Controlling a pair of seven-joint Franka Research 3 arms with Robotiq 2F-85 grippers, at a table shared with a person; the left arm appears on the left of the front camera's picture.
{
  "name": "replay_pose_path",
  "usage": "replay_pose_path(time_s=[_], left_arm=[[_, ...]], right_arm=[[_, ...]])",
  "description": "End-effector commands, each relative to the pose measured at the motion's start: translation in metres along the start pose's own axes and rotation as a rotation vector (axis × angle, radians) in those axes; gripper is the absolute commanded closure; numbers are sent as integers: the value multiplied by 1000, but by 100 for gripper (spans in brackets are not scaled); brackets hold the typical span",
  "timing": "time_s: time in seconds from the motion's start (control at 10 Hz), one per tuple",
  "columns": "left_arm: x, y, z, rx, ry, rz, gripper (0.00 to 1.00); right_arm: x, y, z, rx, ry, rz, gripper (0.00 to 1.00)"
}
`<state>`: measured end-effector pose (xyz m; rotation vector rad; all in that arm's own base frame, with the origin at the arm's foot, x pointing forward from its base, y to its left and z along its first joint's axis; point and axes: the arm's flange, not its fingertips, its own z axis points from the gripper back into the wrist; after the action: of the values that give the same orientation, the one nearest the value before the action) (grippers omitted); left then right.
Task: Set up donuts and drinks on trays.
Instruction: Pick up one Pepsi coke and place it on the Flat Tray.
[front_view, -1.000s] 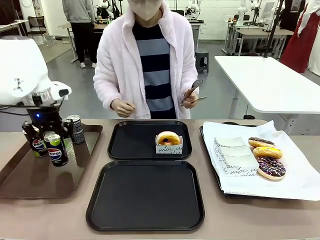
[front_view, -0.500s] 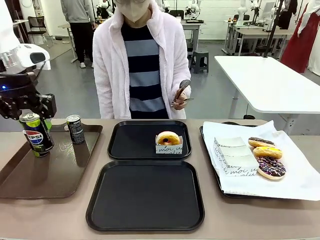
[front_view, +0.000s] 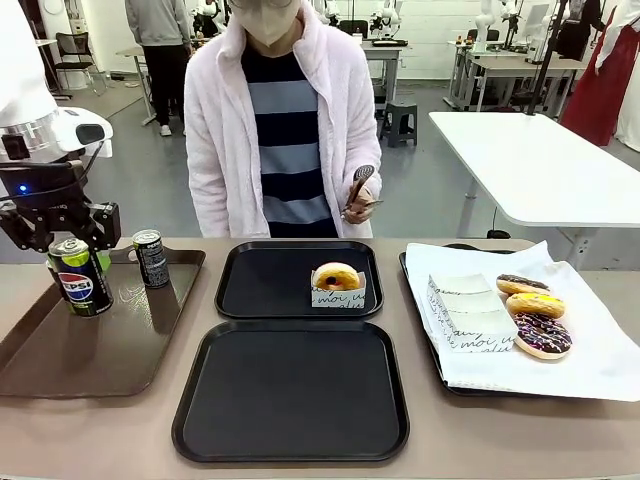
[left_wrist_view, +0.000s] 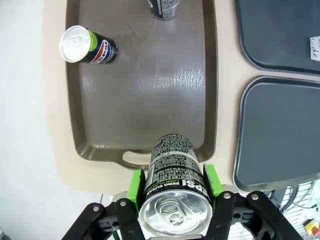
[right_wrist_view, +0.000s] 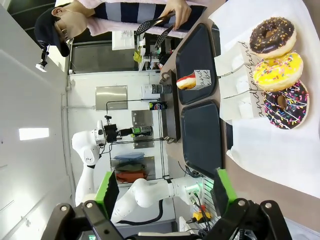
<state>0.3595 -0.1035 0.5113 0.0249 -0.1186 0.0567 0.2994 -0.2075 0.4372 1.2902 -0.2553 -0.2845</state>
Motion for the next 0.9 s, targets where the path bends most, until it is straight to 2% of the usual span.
replay_pose_path(time_s=[0.0,0.1,0.3,0.8], left_arm=[[0,0,0,0,0,0,42],[-2,-11,3,-16,-40,-49,42],[-6,-40,7,-32,-50,-125,42],[-17,-142,-16,-24,22,-326,42]], right_arm=[[2,-1,1,24,-8,11,0],[2,-1,1,24,-8,11,0],[2,-1,1,24,-8,11,0],[2,-1,1,24,-8,11,0]])
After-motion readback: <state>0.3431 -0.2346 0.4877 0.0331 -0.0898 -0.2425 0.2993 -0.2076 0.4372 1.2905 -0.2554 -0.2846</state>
